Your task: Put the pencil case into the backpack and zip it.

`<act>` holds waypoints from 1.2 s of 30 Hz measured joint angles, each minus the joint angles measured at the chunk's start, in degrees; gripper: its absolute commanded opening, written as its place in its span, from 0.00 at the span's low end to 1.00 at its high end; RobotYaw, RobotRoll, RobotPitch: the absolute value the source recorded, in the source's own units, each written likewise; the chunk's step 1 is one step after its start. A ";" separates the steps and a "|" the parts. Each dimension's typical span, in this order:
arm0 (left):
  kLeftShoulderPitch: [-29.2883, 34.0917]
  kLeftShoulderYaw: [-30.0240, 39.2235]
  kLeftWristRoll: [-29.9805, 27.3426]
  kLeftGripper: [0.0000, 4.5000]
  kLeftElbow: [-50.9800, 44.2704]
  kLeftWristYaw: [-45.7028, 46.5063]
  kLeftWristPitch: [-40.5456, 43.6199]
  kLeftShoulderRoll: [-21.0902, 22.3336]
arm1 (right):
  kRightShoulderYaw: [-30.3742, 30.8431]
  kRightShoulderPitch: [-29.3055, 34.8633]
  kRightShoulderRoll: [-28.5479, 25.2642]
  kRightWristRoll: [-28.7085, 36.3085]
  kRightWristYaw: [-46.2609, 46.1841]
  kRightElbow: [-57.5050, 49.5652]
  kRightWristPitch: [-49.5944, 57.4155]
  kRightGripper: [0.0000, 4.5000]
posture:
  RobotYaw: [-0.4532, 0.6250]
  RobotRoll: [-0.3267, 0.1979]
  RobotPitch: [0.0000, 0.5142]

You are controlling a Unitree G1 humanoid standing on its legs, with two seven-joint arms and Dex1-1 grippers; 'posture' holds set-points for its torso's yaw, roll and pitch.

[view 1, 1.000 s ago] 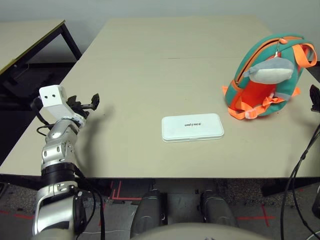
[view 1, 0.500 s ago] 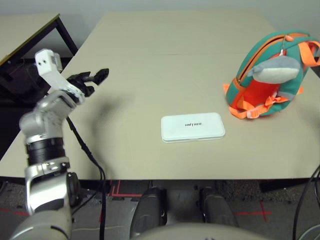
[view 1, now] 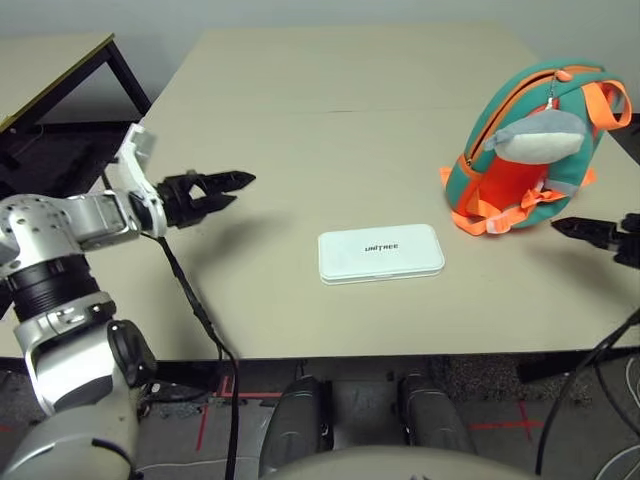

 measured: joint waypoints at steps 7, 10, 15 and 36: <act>0.75 -5.79 -4.54 1.00 3.83 1.29 0.04 -0.48 | 6.42 -3.22 2.22 0.12 -1.38 0.54 0.01 0.01 | 0.44 0.62 0.16; 0.71 -6.78 -5.87 1.00 5.56 1.29 0.08 -1.09 | 8.50 -3.24 3.36 -0.08 -1.38 0.64 0.01 0.01 | 0.44 0.62 0.16; 0.72 -8.37 -5.79 1.00 6.61 1.29 0.18 -3.53 | 10.68 -4.09 5.59 -1.37 -1.63 0.67 0.01 0.01 | 0.43 0.62 0.17; 1.24 -13.23 -2.39 1.00 10.05 -1.83 0.39 -6.99 | 18.20 -6.46 16.31 -14.95 -2.64 0.46 -5.04 0.01 | 0.44 0.62 0.18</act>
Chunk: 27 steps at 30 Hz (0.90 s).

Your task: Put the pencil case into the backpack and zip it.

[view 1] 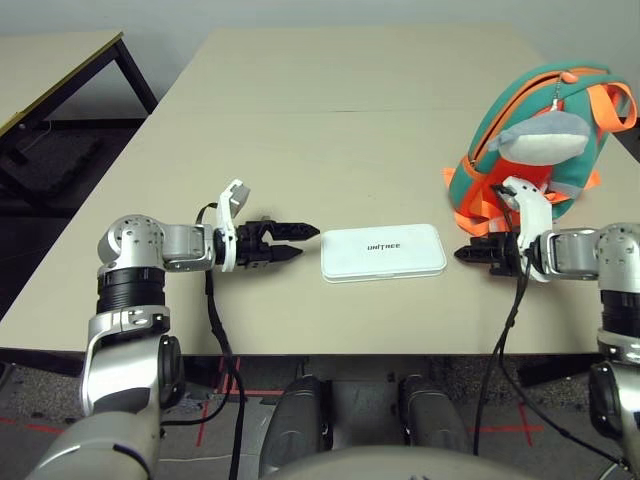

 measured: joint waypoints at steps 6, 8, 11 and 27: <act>-1.09 -1.25 4.00 1.00 0.74 -1.66 -0.02 -1.68 | 0.44 -0.64 1.83 -2.67 0.76 0.61 -1.53 0.01 | 0.43 0.62 0.18; -1.70 -1.24 5.27 1.00 1.81 -2.56 -0.24 -2.33 | 0.46 -0.67 2.32 -3.00 1.05 0.58 -1.48 0.01 | 0.43 0.62 0.18; -2.05 -1.41 6.95 1.00 2.65 -4.11 -0.58 -3.06 | 0.46 -0.66 3.47 -3.35 1.10 -0.24 -1.16 0.01 | 0.42 0.62 0.18; -3.06 -2.25 14.34 1.00 3.35 -10.36 -1.37 -5.40 | 0.62 -0.70 11.29 -6.43 0.50 -5.07 1.84 0.01 | 0.42 0.62 0.17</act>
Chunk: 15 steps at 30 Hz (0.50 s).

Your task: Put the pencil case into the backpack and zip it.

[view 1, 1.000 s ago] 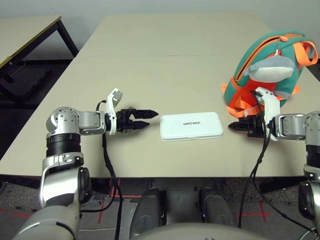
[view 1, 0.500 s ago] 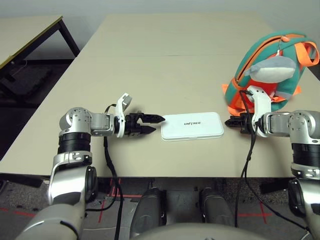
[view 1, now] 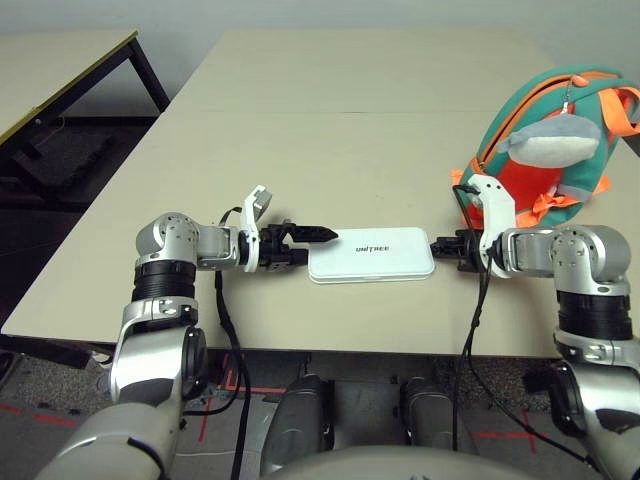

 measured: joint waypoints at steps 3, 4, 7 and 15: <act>0.02 -0.09 0.52 1.00 -0.15 -0.95 0.37 0.09 | 0.02 -0.98 0.53 -0.64 0.02 0.11 -0.32 0.01 | 0.43 0.62 0.17; 0.02 -0.10 0.76 1.00 -0.17 -1.18 0.41 0.17 | 0.02 -1.30 0.64 -0.79 0.03 0.25 -0.48 0.01 | 0.43 0.62 0.16; 0.06 -0.47 1.31 0.87 -0.24 -1.92 0.70 0.29 | 0.02 -1.99 1.12 -1.21 0.13 0.94 -1.52 0.00 | 0.43 0.62 0.16; 1.10 -1.93 0.37 0.39 -1.45 -6.51 1.08 2.14 | -0.13 -3.17 1.27 -2.72 0.20 3.13 -3.48 0.00 | 0.43 0.62 0.15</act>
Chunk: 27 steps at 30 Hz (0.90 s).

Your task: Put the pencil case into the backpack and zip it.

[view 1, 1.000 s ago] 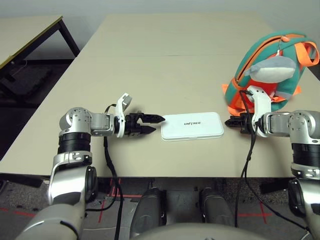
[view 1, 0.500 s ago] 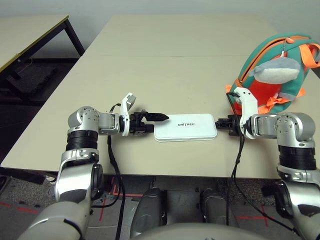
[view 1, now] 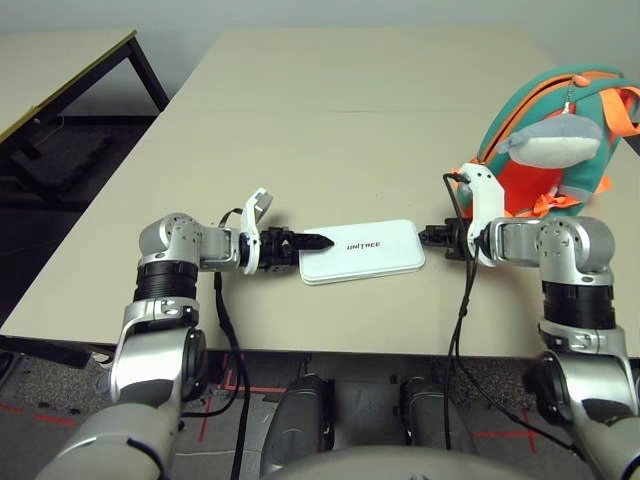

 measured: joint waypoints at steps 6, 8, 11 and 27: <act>0.13 -0.18 -0.29 0.32 -2.43 -2.86 -1.12 0.57 | -0.13 -0.54 -0.04 -0.53 0.24 0.60 -1.27 0.10 | 0.43 0.62 0.16; 0.16 -0.23 -0.30 0.32 -3.51 -3.36 -1.37 0.99 | -0.13 -0.45 -0.64 -0.52 0.53 0.32 -1.31 0.20 | 0.44 0.62 0.17; -0.12 0.88 -0.51 0.32 -6.65 -3.62 -1.26 2.42 | -0.85 0.71 -2.09 1.01 2.45 -5.03 -1.16 0.41 | 0.44 0.62 0.19; -2.34 9.52 -1.91 0.31 -14.09 2.13 -0.21 2.62 | -28.28 18.58 -38.46 39.40 18.47 -29.82 6.69 1.00 | 0.33 0.62 0.23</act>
